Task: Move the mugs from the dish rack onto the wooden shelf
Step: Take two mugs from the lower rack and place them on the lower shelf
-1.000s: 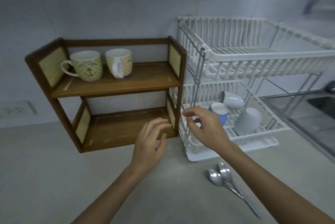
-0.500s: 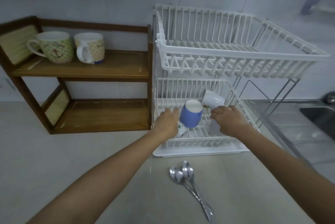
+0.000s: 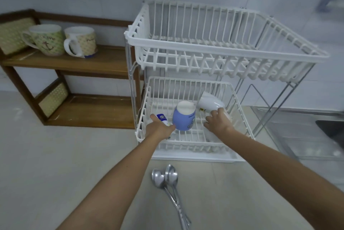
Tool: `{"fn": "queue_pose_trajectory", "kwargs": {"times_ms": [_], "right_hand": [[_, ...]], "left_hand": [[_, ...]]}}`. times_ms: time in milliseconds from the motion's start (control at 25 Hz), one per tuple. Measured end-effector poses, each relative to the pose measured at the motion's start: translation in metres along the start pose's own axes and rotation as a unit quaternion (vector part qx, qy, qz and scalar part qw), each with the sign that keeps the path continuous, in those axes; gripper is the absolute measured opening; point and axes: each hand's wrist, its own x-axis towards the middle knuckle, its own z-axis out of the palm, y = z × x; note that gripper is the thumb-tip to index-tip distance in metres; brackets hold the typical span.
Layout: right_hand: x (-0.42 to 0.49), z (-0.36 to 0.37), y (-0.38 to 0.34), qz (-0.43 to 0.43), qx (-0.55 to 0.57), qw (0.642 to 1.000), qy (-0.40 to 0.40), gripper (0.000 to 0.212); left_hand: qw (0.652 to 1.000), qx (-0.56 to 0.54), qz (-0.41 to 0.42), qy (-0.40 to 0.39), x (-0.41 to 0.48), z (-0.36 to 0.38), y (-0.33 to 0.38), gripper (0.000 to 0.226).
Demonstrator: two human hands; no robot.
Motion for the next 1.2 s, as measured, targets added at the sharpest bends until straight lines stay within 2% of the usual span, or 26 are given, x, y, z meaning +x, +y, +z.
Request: {"fn": "queue_pose_trajectory", "kwargs": {"times_ms": [80, 200, 280, 320, 400, 480, 560, 600, 640, 680, 800, 920, 960, 1000, 1080, 1200], "right_hand": [[-0.004, 0.004, 0.005, 0.011, 0.032, 0.999, 0.011, 0.065], [-0.016, 0.000, 0.027, 0.061, 0.170, 0.983, 0.026, 0.077], [-0.027, -0.005, 0.044, 0.095, 0.300, 0.948, 0.035, 0.085], [-0.032, -0.006, 0.051, 0.105, 0.384, 0.917, 0.039, 0.088], [-0.044, -0.006, 0.057, 0.100, 0.574, 0.810, 0.057, 0.090], [-0.059, -0.007, 0.050, 0.069, 0.737, 0.662, 0.116, 0.086], [-0.071, -0.013, 0.037, 0.032, 0.847, 0.504, 0.164, 0.073], [-0.076, -0.019, 0.029, 0.009, 0.878, 0.445, 0.175, 0.068], [-0.081, -0.027, 0.022, -0.014, 0.898, 0.404, 0.176, 0.065], [-0.084, -0.038, 0.016, -0.036, 0.908, 0.379, 0.173, 0.063], [-0.091, -0.081, 0.004, -0.112, 0.916, 0.348, 0.168, 0.065], [-0.093, -0.138, -0.012, -0.186, 0.915, 0.324, 0.152, 0.071], [-0.091, -0.157, -0.020, -0.207, 0.912, 0.322, 0.146, 0.072], [-0.088, -0.177, -0.029, -0.218, 0.909, 0.325, 0.142, 0.073], [-0.075, -0.217, -0.052, -0.205, 0.903, 0.346, 0.149, 0.078], [-0.040, -0.270, -0.088, -0.137, 0.897, 0.376, 0.188, 0.083]], "left_hand": [[0.999, -0.042, -0.013, -0.013, 0.001, -0.002, -0.001, 0.108], [0.994, -0.106, 0.011, 0.013, 0.000, -0.010, -0.002, 0.094], [0.990, -0.133, 0.040, 0.032, -0.005, -0.020, 0.003, 0.083], [0.988, -0.137, 0.058, 0.033, -0.009, -0.026, 0.006, 0.080], [0.982, -0.158, 0.099, 0.006, -0.021, -0.042, 0.010, 0.075], [0.965, -0.220, 0.127, -0.062, -0.039, -0.061, 0.003, 0.072], [0.927, -0.311, 0.127, -0.165, -0.061, -0.083, -0.019, 0.065], [0.904, -0.348, 0.122, -0.215, -0.070, -0.096, -0.034, 0.061], [0.884, -0.371, 0.125, -0.257, -0.078, -0.109, -0.049, 0.059], [0.872, -0.374, 0.131, -0.286, -0.084, -0.125, -0.065, 0.060], [0.876, -0.364, 0.120, -0.294, -0.082, -0.167, -0.110, 0.060], [0.866, -0.438, 0.027, -0.240, -0.063, -0.205, -0.156, 0.039], [0.860, -0.460, 0.005, -0.223, -0.056, -0.218, -0.169, 0.041], [0.861, -0.465, -0.002, -0.204, -0.049, -0.232, -0.183, 0.046], [0.886, -0.436, 0.011, -0.156, -0.032, -0.259, -0.205, 0.055], [0.933, -0.354, 0.033, -0.056, 0.003, -0.288, -0.228, 0.050]]}}
